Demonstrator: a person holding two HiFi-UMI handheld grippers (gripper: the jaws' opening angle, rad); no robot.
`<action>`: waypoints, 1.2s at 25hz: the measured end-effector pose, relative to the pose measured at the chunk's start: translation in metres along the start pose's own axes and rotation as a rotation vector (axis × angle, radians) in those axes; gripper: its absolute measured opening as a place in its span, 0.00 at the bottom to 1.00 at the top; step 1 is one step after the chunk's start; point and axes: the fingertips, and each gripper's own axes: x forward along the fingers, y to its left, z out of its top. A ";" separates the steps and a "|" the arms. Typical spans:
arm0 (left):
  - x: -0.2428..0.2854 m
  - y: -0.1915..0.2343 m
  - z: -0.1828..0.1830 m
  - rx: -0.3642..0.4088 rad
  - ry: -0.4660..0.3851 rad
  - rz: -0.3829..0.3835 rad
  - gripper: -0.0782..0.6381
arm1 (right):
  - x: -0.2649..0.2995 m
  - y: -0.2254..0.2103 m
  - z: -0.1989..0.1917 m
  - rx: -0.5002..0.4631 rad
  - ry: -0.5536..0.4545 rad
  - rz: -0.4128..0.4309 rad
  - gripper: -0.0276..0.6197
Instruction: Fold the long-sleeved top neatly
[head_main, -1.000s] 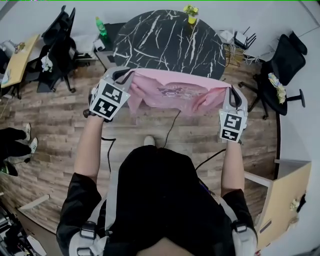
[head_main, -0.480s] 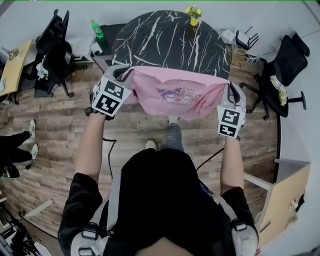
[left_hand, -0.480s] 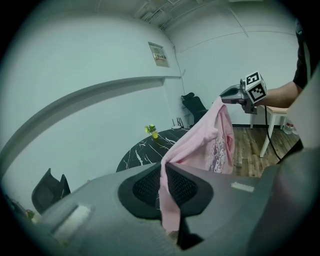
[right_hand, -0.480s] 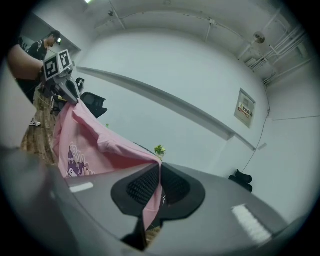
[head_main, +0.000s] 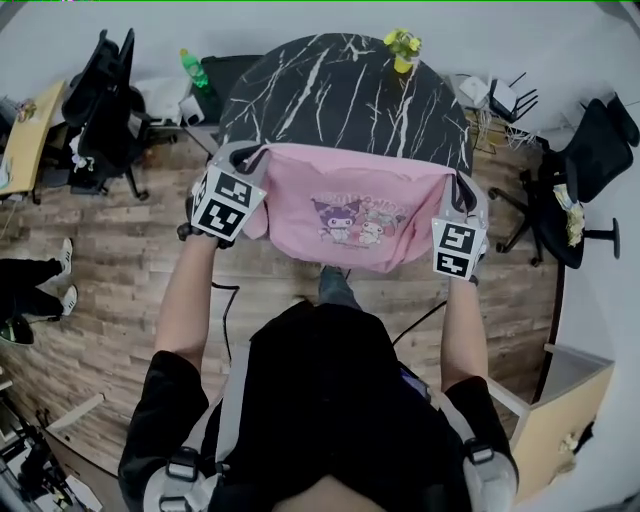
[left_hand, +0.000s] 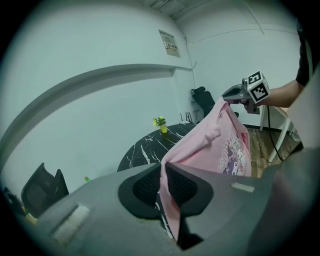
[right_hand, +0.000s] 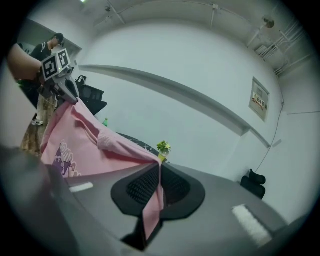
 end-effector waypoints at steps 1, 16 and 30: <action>0.010 0.006 0.001 -0.005 0.007 0.002 0.15 | 0.013 -0.002 0.000 -0.004 0.004 0.009 0.07; 0.150 0.066 -0.009 -0.064 0.141 -0.020 0.15 | 0.178 -0.007 -0.032 -0.041 0.115 0.106 0.07; 0.261 0.073 -0.083 -0.122 0.304 -0.072 0.15 | 0.282 0.038 -0.123 -0.104 0.315 0.207 0.07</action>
